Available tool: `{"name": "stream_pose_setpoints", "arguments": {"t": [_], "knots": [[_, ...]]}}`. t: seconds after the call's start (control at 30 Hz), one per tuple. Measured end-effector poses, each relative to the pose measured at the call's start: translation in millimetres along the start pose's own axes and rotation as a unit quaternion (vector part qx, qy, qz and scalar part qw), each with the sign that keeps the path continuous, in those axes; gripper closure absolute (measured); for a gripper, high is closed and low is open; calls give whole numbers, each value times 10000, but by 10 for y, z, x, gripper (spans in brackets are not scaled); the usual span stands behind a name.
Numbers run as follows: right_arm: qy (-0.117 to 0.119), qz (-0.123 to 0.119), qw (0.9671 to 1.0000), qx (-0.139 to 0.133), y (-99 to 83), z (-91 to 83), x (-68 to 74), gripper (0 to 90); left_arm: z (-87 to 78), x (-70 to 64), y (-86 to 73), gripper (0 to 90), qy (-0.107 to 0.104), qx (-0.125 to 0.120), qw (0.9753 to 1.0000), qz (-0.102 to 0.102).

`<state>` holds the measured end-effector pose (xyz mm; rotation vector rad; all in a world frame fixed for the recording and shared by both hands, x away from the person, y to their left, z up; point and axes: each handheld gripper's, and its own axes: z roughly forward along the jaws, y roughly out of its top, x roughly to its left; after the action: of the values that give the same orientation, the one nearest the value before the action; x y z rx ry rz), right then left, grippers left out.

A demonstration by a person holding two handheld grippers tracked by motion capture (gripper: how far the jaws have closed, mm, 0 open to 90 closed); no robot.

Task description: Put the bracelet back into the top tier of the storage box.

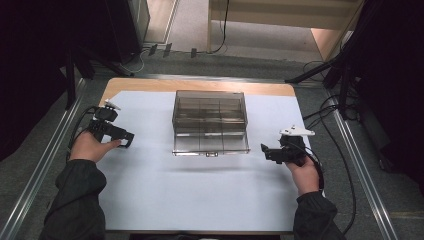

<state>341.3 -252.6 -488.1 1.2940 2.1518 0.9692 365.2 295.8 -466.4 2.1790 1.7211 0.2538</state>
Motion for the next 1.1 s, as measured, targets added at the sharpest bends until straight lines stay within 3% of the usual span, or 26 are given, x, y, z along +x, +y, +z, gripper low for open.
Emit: {"name": "stream_pose_setpoints", "arguments": {"t": [0.3,0.6,0.83,1.03,1.1], "knots": [[-12,24,10000,14,-10,-12,-12,140,118,113,-81,146,44,379,9978,-535],[-15,30,10000,-10,-10,-21,-15,140,252,90,-135,155,38,500,9949,-871],[-2,17,10000,-7,-12,-23,-8,140,310,74,-100,164,235,405,9952,-864],[-21,36,10000,-19,-12,-27,-22,140,345,-23,-103,203,647,513,9952,-516],[-18,36,10000,-18,-12,-27,-21,140,339,-30,-107,215,649,506,9956,-438]]}}
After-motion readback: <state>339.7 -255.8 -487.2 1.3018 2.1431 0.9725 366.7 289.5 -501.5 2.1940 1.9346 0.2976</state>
